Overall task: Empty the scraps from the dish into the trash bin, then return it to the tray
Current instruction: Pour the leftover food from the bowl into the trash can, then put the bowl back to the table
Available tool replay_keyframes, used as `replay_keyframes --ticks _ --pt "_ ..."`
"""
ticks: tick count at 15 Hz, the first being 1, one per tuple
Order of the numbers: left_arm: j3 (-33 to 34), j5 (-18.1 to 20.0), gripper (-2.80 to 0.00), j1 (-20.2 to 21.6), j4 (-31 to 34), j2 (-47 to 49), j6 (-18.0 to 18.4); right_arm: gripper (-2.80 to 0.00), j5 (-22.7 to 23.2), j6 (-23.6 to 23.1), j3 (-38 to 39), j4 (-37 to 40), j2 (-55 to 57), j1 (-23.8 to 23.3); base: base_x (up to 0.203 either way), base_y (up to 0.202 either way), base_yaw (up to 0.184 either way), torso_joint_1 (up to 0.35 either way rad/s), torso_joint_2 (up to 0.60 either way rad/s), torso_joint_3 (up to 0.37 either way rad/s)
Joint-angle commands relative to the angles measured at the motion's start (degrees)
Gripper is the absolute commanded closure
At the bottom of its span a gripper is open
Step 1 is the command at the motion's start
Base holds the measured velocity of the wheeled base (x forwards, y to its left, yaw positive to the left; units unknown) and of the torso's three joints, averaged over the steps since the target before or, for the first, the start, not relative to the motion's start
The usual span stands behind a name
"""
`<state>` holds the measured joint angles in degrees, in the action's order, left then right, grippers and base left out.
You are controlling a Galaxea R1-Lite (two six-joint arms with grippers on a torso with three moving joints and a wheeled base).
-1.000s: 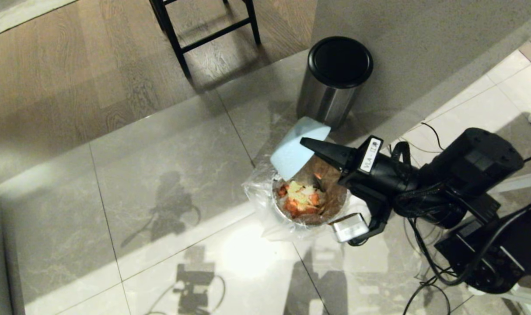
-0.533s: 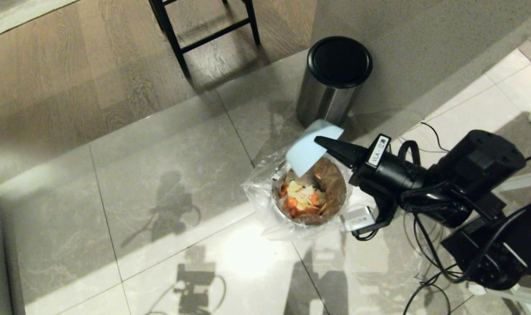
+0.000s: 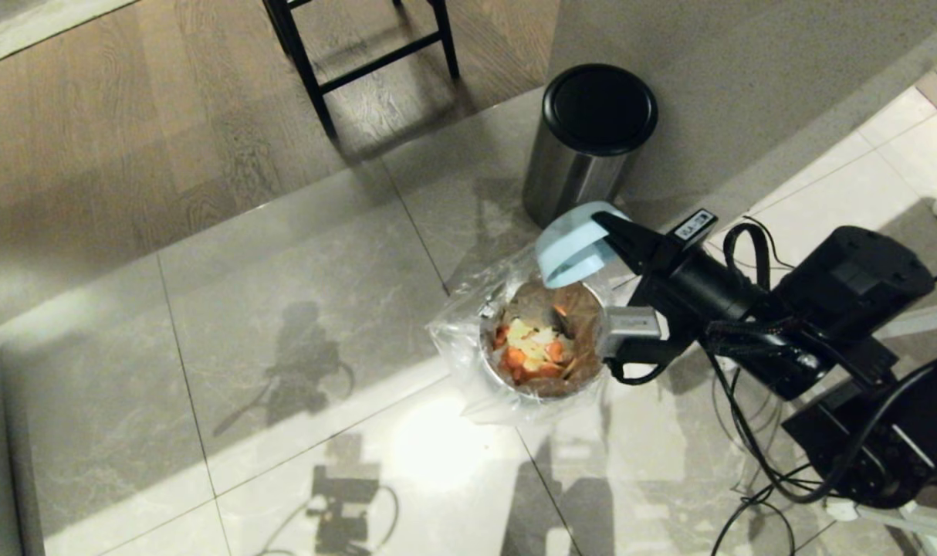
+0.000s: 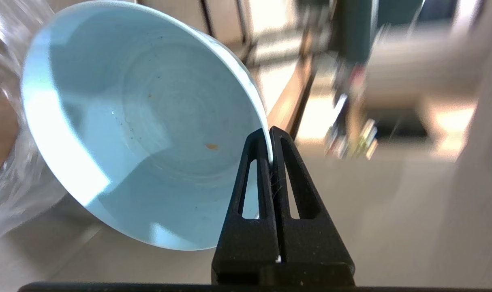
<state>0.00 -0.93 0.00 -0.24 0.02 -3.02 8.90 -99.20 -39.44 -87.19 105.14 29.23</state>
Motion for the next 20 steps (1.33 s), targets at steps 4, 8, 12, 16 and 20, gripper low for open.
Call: replay_keyframes --ticks 4,8,12,16,20 --pt "0.00 -0.04 0.00 0.00 -0.02 0.06 -0.05 0.00 -15.83 11.89 1.00 -2.77 -0.79 0.31 0.000 0.000 0.000 0.000 0.00 0.000" --pt "0.00 -0.04 0.00 0.00 -0.02 0.06 -0.05 0.00 -34.77 27.69 0.87 -2.77 -1.07 0.86 0.000 0.000 0.000 0.000 0.00 0.000" --pt "0.00 -0.04 0.00 0.00 -0.02 0.06 -0.05 0.00 -37.57 38.63 0.52 -2.77 -0.82 -0.83 0.000 0.000 0.000 0.000 0.00 0.000" --pt "0.00 -0.04 0.00 0.00 -0.02 0.06 -0.05 0.00 -39.11 48.81 -0.08 6.48 -2.00 -1.02 0.000 0.000 0.000 0.000 0.00 0.000" --pt "0.00 -0.04 0.00 0.00 -0.02 0.06 -0.05 0.00 -38.99 66.06 1.36 25.39 -4.13 -1.07 0.000 0.000 0.000 0.000 0.00 0.000"
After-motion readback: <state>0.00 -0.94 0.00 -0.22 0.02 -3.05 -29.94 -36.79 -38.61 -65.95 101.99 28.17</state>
